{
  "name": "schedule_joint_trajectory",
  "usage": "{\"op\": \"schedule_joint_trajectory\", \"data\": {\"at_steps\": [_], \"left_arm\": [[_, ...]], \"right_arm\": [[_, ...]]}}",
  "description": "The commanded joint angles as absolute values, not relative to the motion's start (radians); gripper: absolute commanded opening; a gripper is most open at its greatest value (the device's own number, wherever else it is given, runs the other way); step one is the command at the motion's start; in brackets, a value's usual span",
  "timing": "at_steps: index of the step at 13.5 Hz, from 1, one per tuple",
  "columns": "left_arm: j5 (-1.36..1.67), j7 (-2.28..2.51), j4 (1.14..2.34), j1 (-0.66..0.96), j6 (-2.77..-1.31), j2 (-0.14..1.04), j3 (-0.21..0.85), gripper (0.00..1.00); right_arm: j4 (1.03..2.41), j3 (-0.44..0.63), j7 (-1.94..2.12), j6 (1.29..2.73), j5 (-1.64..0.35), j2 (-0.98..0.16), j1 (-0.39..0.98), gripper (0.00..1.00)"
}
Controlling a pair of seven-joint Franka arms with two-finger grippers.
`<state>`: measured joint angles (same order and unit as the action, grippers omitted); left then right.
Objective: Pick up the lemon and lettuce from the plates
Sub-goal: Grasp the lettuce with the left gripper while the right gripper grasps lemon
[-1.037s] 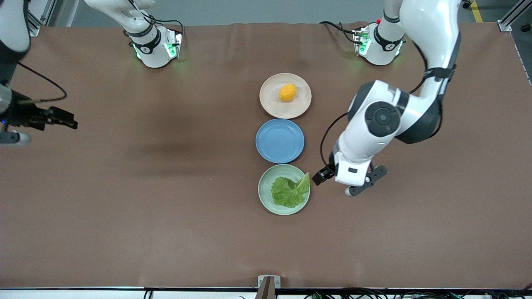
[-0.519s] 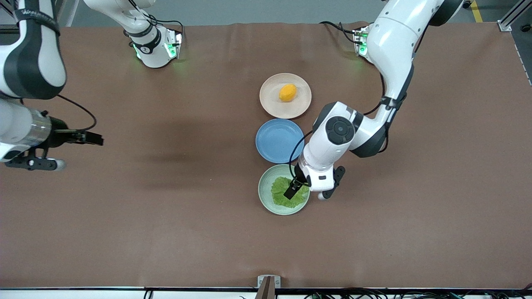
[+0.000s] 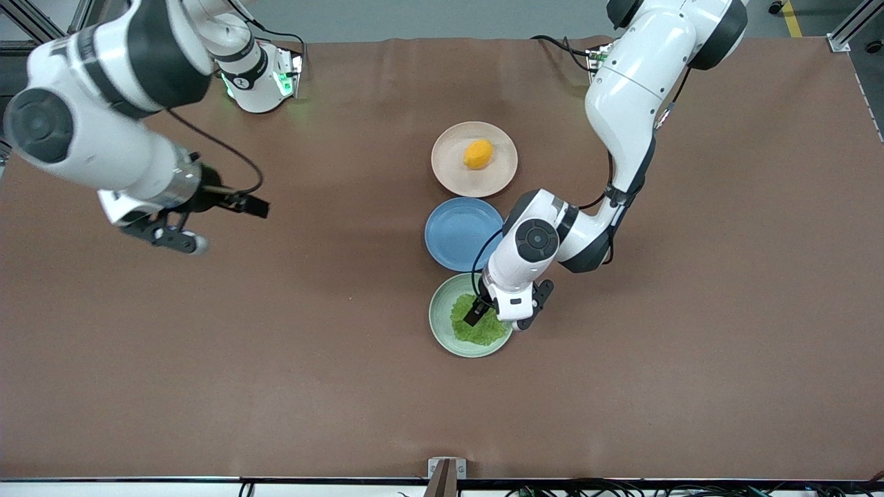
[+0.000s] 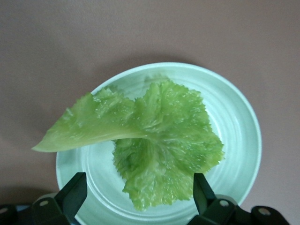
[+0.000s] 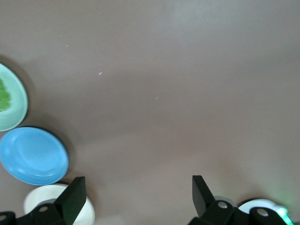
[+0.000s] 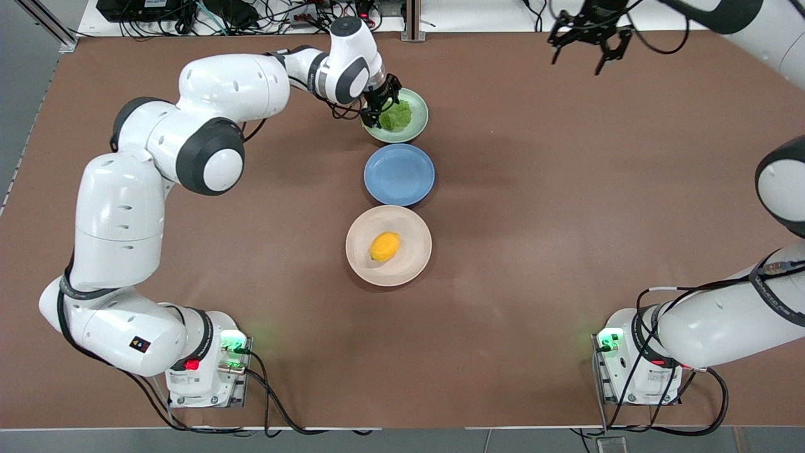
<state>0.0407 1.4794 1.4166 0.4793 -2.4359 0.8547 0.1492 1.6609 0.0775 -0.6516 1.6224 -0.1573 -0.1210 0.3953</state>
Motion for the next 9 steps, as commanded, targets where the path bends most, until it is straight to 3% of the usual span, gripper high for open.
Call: {"op": "schedule_joint_trajectory", "data": {"at_steps": [1, 7, 9], "left_arm": [[0.051, 1.47, 1.39, 0.494, -2.439, 0.874, 0.141, 1.0], [0.049, 1.465, 1.39, 0.502, -2.517, 0.899, 0.141, 0.99], [0.046, 1.465, 1.393, 0.506, -2.517, 0.899, 0.141, 0.94]], "right_arm": [[1.744, 0.089, -0.912, 1.698, -0.17, -0.06, 0.558, 1.0], [1.85, 0.089, -1.32, 1.903, -0.17, -0.069, 0.846, 1.0], [1.893, 0.091, -1.42, 1.995, -0.169, -0.084, 0.932, 1.0]]}}
